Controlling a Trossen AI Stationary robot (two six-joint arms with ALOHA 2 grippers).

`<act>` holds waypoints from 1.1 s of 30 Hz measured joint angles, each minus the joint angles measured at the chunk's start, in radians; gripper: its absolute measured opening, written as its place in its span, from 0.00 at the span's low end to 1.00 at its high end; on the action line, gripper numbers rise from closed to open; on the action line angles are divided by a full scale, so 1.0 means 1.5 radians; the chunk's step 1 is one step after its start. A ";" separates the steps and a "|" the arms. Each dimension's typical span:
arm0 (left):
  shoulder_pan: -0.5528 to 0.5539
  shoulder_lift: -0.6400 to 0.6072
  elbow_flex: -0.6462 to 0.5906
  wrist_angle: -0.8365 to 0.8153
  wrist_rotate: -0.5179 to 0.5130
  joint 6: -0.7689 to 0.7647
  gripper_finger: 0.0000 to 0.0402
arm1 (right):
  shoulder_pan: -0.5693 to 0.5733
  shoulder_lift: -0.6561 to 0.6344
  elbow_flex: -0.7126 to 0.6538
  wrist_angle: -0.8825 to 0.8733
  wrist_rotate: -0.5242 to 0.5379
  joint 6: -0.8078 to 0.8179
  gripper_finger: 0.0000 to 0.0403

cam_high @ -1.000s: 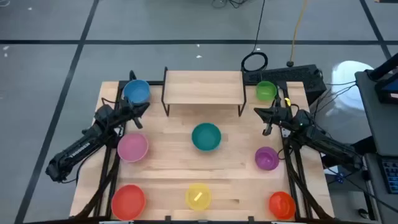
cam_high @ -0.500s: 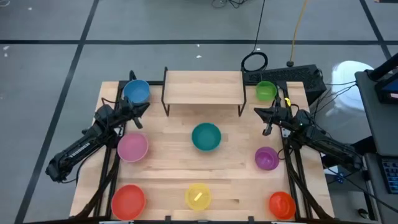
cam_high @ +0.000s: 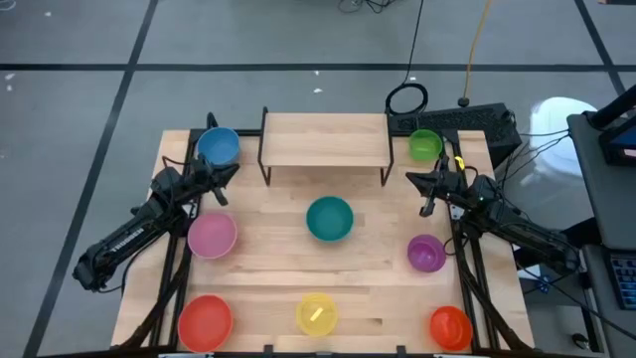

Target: Place and stack bowls onto a shelf

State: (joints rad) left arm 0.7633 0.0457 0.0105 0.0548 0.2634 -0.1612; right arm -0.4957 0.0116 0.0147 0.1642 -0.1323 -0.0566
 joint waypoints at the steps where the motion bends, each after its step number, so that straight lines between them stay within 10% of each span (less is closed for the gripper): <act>1: 0.000 0.000 0.000 0.000 0.000 0.000 0.06 | 0.000 0.000 0.000 0.000 0.000 0.000 0.00; 33: 0.000 0.000 0.000 0.000 0.000 0.000 0.06 | 0.000 0.000 0.000 0.005 0.002 0.022 0.00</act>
State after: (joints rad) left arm 0.7631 0.0457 0.0105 0.0550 0.2630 -0.1612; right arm -0.4957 0.0116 0.0147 0.1722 -0.1296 -0.0231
